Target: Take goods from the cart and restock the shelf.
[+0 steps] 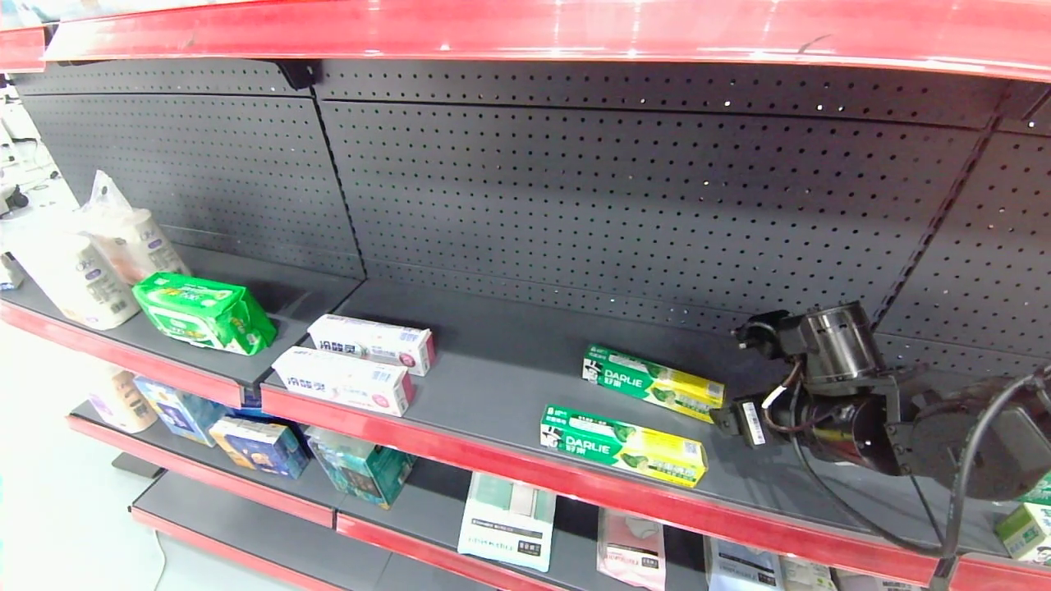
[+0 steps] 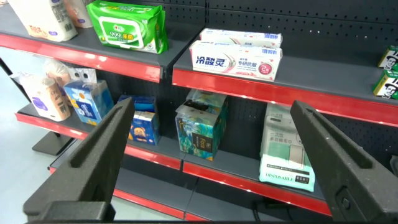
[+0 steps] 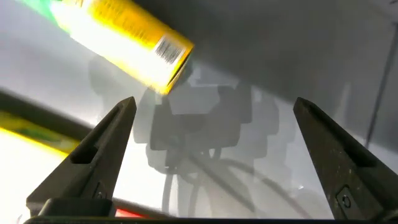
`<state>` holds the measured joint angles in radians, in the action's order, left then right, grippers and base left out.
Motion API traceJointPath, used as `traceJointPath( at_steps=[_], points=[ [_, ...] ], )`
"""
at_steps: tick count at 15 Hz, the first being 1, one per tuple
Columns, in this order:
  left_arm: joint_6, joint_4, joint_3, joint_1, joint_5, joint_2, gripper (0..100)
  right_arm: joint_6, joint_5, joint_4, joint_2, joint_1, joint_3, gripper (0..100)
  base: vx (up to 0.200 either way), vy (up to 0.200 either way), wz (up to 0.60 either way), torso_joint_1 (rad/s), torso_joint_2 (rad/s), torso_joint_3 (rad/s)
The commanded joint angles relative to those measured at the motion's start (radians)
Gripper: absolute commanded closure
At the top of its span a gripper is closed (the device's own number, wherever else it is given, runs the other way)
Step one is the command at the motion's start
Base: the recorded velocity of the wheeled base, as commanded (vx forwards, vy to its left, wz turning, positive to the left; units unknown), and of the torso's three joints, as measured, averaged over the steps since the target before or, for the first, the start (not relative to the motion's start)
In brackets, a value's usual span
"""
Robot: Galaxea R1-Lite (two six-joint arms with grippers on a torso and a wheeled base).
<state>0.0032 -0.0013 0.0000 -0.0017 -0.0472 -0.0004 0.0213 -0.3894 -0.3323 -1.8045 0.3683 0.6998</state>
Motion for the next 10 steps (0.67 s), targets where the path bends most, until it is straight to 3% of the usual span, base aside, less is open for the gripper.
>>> traceJointPath(
  at_steps=[1,10],
  points=[
    [0.000,0.000,0.000,0.000,0.000,0.000,0,0.003,0.000,-0.005,-0.038,0.003,-0.005,0,0.000,0.000,0.00,0.000,0.00,0.000],
    [0.000,0.000,0.000,0.000,0.000,0.000,0,0.003,0.000,-0.007,-0.067,0.006,0.007,0,0.000,0.000,0.00,0.000,0.00,0.000]
  ],
)
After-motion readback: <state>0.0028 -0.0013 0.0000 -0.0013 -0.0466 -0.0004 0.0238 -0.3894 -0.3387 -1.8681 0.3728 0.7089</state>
